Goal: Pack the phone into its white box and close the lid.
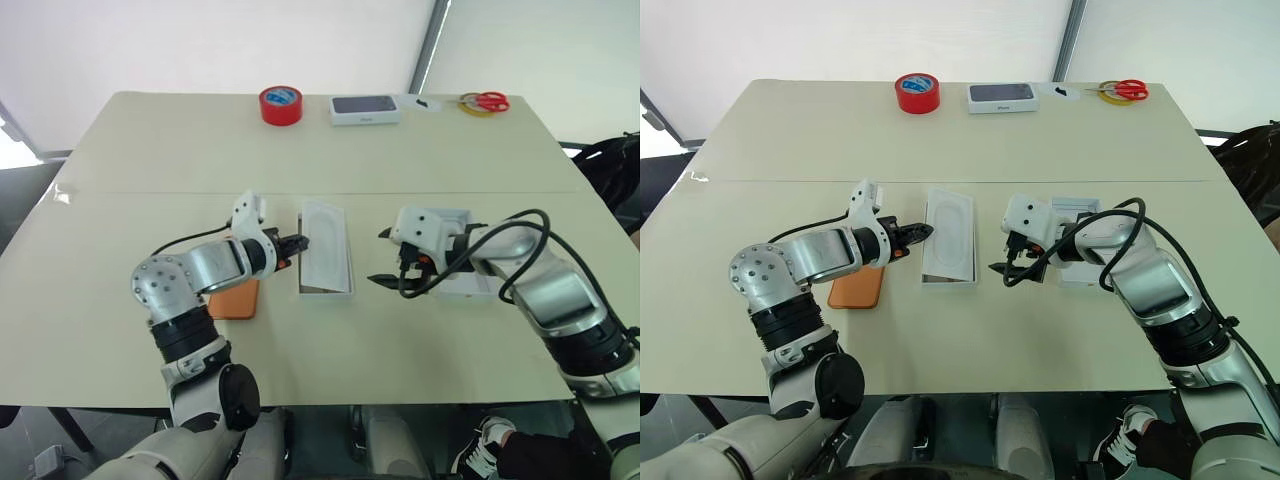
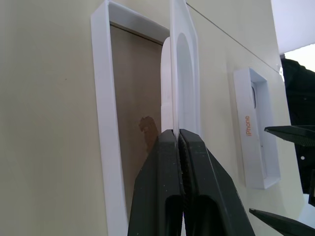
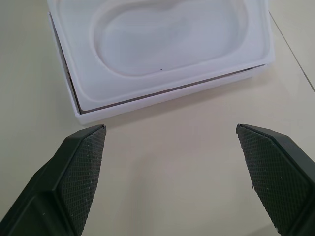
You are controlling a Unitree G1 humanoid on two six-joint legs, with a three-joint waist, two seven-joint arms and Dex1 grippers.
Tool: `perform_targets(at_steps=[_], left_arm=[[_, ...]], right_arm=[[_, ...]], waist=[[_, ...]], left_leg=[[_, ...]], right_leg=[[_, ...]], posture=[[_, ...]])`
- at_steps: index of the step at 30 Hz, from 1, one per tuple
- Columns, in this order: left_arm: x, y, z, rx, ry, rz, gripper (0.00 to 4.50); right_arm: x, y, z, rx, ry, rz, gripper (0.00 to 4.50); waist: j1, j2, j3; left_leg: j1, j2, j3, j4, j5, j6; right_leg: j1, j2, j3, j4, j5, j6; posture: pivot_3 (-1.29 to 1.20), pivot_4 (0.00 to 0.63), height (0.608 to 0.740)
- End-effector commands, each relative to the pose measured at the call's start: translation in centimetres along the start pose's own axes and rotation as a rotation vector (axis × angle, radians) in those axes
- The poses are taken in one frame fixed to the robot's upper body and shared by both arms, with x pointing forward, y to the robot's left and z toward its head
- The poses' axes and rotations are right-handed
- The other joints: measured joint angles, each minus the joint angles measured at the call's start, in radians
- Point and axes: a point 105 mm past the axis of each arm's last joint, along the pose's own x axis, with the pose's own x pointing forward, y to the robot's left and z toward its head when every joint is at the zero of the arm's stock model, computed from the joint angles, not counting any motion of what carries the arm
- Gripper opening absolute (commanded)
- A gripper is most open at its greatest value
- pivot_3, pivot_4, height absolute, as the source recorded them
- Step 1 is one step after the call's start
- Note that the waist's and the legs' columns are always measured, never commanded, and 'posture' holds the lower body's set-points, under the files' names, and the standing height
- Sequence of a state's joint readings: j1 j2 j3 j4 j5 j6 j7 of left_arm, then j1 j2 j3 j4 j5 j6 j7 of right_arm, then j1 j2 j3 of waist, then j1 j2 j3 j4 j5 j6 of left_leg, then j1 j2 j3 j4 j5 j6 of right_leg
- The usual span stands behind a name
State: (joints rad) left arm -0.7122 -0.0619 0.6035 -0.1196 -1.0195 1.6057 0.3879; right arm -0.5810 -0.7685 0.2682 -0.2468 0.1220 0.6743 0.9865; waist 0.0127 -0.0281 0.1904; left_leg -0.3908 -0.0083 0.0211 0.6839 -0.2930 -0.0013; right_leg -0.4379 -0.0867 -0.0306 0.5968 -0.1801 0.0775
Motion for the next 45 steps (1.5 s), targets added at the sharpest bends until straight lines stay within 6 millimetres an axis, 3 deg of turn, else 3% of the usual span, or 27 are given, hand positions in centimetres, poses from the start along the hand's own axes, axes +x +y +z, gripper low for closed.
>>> perform_targets(at_steps=[1, 16, 19, 24, 32, 36, 39, 41, 42, 45], left_arm=[[0.0, -0.9, -0.2, 0.025, 0.008, -0.038, 0.00], [0.3, -0.2, -1.9, -0.001, 0.054, -0.025, 0.00], [0.3, -0.2, -1.9, -0.001, 0.056, -0.027, 0.92], [-0.2, -0.5, -1.3, 0.018, 0.037, -0.043, 3.31], [-2.9, -0.1, 1.1, 0.120, -0.029, -0.052, 3.31], [-4.9, 1.5, 2.2, 0.231, -0.046, 0.050, 3.38], [-7.5, 2.2, 4.8, 0.501, -0.215, 0.191, 3.38], [-8.3, 2.4, 4.9, 0.673, -0.263, 0.211, 3.38], [-8.5, 2.5, 4.4, 0.733, -0.255, 0.191, 3.38], [-9.2, 2.8, 2.5, 0.885, -0.217, 0.109, 3.38]], right_arm=[[-0.5, -0.8, 0.8, -0.034, -0.021, -0.036, 4.42], [-0.6, -1.1, 0.5, 0.094, -0.113, -0.041, 4.42], [-0.6, -0.9, 0.2, 0.095, -0.111, -0.038, 4.48], [-0.4, -0.9, 0.2, 0.095, -0.116, -0.041, 4.48], [0.0, -1.9, 1.2, 0.100, -0.145, -0.075, 4.48], [0.6, -2.7, 1.3, 0.116, -0.132, -0.104, 3.07], [2.1, -3.4, 2.3, 0.153, -0.123, -0.138, 1.47], [3.1, -3.2, 3.0, 0.142, -0.120, -0.139, 0.41], [3.6, -3.1, 3.5, 0.137, -0.120, -0.140, 0.08], [5.5, -3.1, 4.8, 0.137, -0.110, -0.157, 0.08]], waist=[[0.000, 0.000, 0.000], [0.001, 0.000, 0.000], [0.000, 0.000, 0.000], [0.000, 0.000, 0.000], [-0.003, 0.000, 0.000], [-0.002, 0.000, 0.000], [-0.011, 0.000, 0.000], [-0.019, 0.001, 0.000], [-0.019, 0.001, 0.000], [-0.025, 0.002, 0.000]], left_leg=[[0.000, 0.000, 0.000, 0.000, 0.000, 0.000], [0.000, 0.000, 0.000, 0.000, 0.000, 0.000], [0.000, 0.000, 0.000, 0.000, 0.000, 0.000], [0.000, 0.000, 0.000, 0.000, 0.000, 0.000], [0.001, 0.000, 0.000, 0.000, 0.000, 0.000], [0.001, 0.000, 0.000, 0.000, 0.000, 0.000], [0.001, 0.000, 0.001, -0.001, 0.000, 0.000], [0.001, 0.001, 0.001, -0.002, 0.001, -0.002], [0.001, 0.001, 0.001, -0.003, 0.001, -0.002], [0.000, 0.002, 0.002, -0.003, 0.001, -0.002]], right_leg=[[0.000, 0.000, 0.000, 0.000, 0.000, 0.000], [0.000, 0.000, 0.000, 0.000, 0.000, 0.000], [0.001, 0.000, 0.000, 0.000, 0.000, 0.000], [0.001, 0.000, 0.000, 0.000, 0.000, 0.000], [0.001, 0.001, 0.000, 0.000, 0.000, 0.000], [0.001, 0.001, 0.000, 0.000, 0.000, 0.000], [0.000, 0.001, 0.001, 0.000, 0.000, -0.001], [-0.002, 0.001, 0.001, 0.001, -0.002, -0.003], [-0.002, 0.001, 0.001, 0.001, -0.002, -0.004], [-0.003, 0.000, 0.001, -0.001, -0.002, -0.005]], posture=[[0.00, 0.150, 0.732], [0.00, 0.150, 0.732], [0.00, 0.150, 0.732], [0.00, 0.150, 0.732], [0.00, 0.150, 0.732], [0.00, 0.150, 0.732], [0.00, 0.150, 0.732], [0.00, 0.150, 0.732], [0.00, 0.150, 0.732], [0.00, 0.150, 0.732]])
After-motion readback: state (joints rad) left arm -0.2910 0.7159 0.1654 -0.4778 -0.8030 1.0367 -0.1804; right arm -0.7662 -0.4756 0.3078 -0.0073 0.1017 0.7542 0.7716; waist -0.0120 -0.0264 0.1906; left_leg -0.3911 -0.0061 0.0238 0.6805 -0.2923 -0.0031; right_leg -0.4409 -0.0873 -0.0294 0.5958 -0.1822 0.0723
